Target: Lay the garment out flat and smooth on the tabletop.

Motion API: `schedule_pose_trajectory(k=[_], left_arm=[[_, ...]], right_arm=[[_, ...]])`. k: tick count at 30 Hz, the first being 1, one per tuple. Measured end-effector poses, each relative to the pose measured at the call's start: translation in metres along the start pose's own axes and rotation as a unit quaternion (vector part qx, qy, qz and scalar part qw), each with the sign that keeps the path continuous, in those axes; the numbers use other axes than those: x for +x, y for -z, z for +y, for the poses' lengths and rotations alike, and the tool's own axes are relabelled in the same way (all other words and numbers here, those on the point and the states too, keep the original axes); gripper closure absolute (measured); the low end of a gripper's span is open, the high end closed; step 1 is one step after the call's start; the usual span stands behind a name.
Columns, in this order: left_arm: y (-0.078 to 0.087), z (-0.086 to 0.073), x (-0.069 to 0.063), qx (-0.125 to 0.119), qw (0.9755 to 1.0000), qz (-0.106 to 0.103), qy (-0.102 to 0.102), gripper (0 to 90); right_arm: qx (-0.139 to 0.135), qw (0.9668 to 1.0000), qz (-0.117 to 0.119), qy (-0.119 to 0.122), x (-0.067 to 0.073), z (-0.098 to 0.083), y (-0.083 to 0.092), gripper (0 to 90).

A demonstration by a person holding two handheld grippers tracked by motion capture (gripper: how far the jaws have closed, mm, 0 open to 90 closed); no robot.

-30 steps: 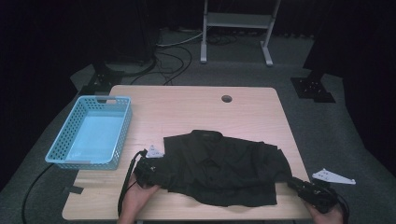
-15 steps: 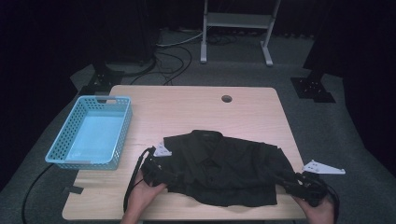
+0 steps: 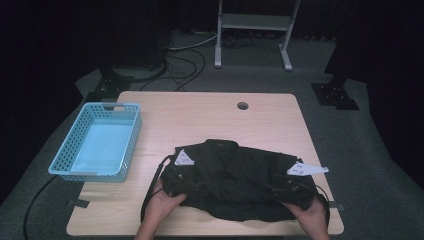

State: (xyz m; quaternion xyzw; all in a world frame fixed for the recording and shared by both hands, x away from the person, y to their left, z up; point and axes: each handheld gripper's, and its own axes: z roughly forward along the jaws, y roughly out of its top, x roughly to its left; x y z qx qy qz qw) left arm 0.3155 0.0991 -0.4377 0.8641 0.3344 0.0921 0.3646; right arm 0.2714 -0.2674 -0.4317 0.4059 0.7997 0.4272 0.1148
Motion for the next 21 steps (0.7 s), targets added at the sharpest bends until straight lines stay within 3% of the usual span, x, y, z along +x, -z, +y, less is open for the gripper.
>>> schedule_pose_trajectory(k=[6,13,21], left_arm=[[-0.005,0.001,0.002,0.008,0.9999,-0.007,0.001,14.3],[-0.012,-0.006,0.009,0.032,0.9994,-0.009,0.007,14.3],[-0.015,-0.02,0.017,0.048,0.9986,-0.01,0.022,14.3]], right_arm=[[0.028,0.9994,0.011,0.018,0.011,0.011,-0.028,40.4],[0.065,0.9975,0.016,0.022,0.015,0.014,-0.056,39.9],[0.082,0.9964,0.003,0.021,0.012,0.007,-0.066,39.2]])
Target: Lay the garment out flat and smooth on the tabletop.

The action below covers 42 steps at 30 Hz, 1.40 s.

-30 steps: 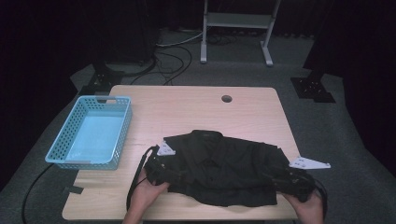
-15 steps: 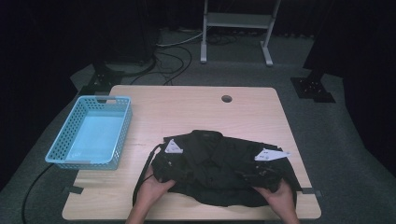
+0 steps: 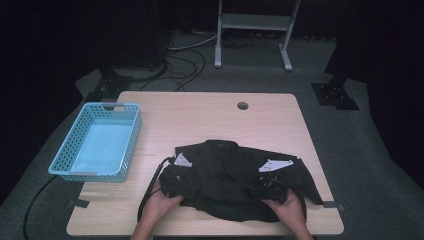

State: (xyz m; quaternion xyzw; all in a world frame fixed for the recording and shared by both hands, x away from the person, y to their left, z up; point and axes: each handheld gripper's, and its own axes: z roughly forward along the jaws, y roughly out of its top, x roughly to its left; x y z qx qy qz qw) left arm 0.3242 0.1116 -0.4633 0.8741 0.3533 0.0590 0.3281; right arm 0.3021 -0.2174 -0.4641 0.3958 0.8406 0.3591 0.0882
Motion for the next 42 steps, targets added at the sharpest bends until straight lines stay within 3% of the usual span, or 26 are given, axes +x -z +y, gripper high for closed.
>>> schedule_pose_trajectory(k=[8,14,29,42], left_arm=[[0.005,-0.006,0.005,-0.001,1.0,-0.001,0.004,14.5],[0.01,-0.012,0.009,0.014,0.9997,0.02,0.005,14.5],[0.032,-0.036,0.022,0.021,0.9976,0.063,0.018,14.5],[0.048,-0.056,0.03,0.018,0.9958,0.079,0.041,14.5]], right_arm=[[0.009,0.9999,-0.01,0.003,-0.004,-0.007,-0.001,40.4],[0.01,0.9997,-0.019,0.013,-0.007,-0.009,0.0,40.7],[0.015,0.9988,-0.039,0.024,-0.018,-0.016,0.009,38.5],[0.014,0.9981,-0.05,0.035,-0.009,-0.016,0.005,34.4]])
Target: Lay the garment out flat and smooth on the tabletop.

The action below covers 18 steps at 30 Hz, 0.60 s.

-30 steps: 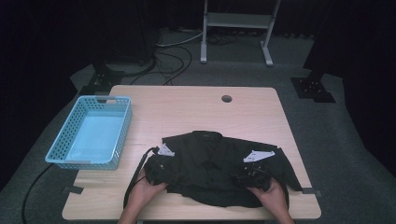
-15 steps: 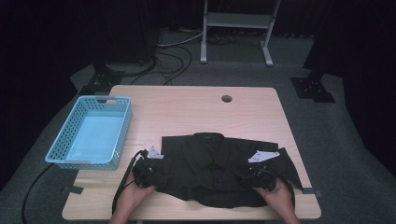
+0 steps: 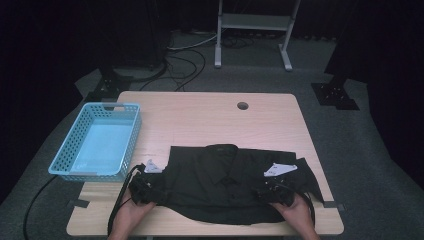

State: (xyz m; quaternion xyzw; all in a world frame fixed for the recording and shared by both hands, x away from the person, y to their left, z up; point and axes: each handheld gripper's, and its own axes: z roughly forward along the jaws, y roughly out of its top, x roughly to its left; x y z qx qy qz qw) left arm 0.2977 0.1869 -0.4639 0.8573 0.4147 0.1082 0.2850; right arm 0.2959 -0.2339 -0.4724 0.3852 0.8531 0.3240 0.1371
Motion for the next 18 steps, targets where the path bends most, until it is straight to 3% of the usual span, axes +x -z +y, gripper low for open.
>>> schedule_pose_trajectory(k=[7,13,18], left_arm=[[0.007,-0.004,0.001,-0.004,0.9999,0.003,0.012,14.5],[0.021,0.017,-0.018,-0.045,0.9986,0.005,-0.027,14.5],[0.018,0.034,-0.031,-0.055,0.9973,-0.004,-0.049,14.4]], right_arm=[[-0.003,1.0,0.002,0.003,0.007,0.002,-0.003,32.5],[-0.001,1.0,0.002,0.003,0.007,0.003,-0.004,32.2],[-0.001,1.0,0.003,0.002,0.007,0.003,-0.004,32.0]])
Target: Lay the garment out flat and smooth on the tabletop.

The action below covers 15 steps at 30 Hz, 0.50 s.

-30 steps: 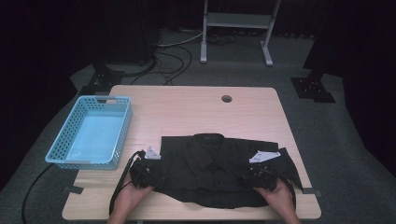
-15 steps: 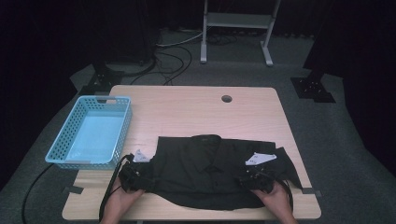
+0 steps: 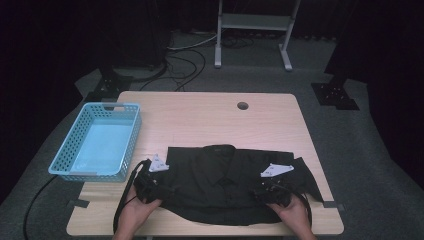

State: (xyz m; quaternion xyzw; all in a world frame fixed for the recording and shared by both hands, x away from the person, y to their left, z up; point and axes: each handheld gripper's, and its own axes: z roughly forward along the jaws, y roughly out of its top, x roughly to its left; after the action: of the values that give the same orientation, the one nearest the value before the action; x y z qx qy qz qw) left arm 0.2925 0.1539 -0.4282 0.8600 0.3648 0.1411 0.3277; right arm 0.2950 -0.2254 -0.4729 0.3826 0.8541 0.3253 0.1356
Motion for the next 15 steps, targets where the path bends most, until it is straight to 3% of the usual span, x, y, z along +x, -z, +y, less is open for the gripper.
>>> schedule_pose_trajectory(k=[3,7,11,15], left_arm=[[-0.009,0.008,-0.009,-0.005,0.9996,-0.023,-0.014,14.5],[-0.024,0.014,-0.017,0.005,0.9989,-0.038,-0.025,14.5],[-0.039,0.017,-0.019,0.019,0.9983,-0.049,-0.026,14.4],[-0.05,0.014,-0.012,0.035,0.9979,-0.051,-0.015,14.5]], right_arm=[[0.001,1.0,0.004,-0.004,0.0,0.001,0.0,29.5],[0.003,0.9996,0.017,-0.021,-0.003,0.006,0.002,29.2],[-0.006,0.9997,0.002,-0.022,-0.007,0.014,0.007,29.2],[0.009,0.9994,-0.016,-0.03,-0.019,0.014,0.004,29.2]])
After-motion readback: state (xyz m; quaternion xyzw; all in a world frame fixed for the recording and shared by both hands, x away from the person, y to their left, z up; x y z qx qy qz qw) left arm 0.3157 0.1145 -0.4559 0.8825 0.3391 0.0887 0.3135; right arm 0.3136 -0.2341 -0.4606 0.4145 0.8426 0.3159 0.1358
